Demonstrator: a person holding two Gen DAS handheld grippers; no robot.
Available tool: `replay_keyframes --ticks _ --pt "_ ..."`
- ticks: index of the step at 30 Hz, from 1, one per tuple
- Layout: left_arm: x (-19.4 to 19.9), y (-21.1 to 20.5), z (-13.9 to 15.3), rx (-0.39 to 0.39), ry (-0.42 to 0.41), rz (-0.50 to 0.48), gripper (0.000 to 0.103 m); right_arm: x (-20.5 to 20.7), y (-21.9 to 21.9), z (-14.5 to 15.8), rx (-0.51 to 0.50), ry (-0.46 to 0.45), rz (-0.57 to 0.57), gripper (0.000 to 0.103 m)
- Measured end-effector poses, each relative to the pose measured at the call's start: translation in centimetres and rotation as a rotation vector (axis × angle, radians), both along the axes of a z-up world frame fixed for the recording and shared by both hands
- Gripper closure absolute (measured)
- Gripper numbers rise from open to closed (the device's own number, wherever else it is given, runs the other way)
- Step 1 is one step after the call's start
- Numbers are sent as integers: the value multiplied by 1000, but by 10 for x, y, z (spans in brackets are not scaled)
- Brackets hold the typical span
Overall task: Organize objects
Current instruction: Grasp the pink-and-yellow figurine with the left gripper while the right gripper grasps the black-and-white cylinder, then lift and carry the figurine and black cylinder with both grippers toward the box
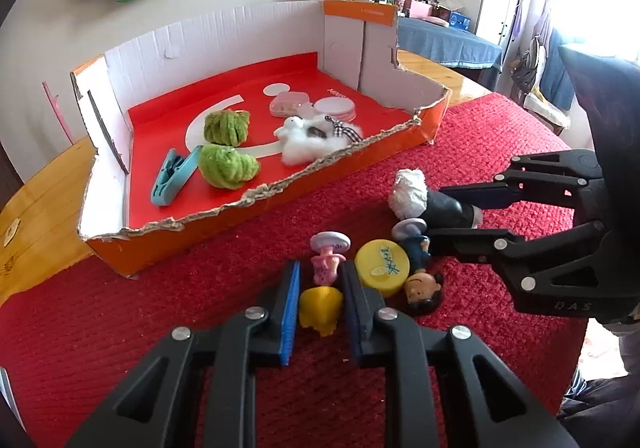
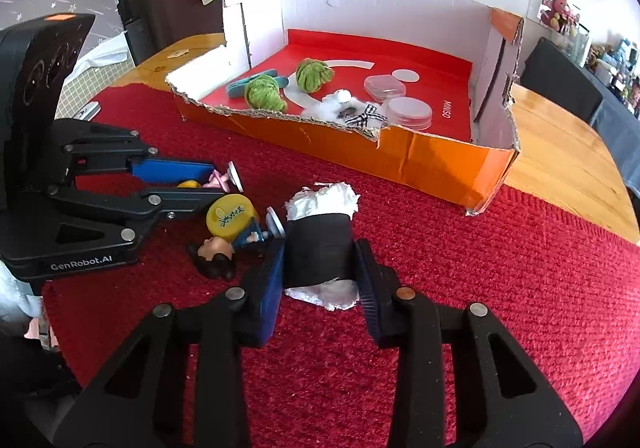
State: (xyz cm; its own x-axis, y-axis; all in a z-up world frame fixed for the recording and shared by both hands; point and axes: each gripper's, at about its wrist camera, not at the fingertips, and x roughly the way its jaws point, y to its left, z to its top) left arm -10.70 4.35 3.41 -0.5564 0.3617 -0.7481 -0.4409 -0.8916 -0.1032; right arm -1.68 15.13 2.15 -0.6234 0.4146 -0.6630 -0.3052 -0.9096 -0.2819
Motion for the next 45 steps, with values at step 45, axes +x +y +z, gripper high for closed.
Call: replay_keyframes --ticks 45 --pt "25 -28 45 122 71 53 82 10 -14 25 -2 85 35 70"
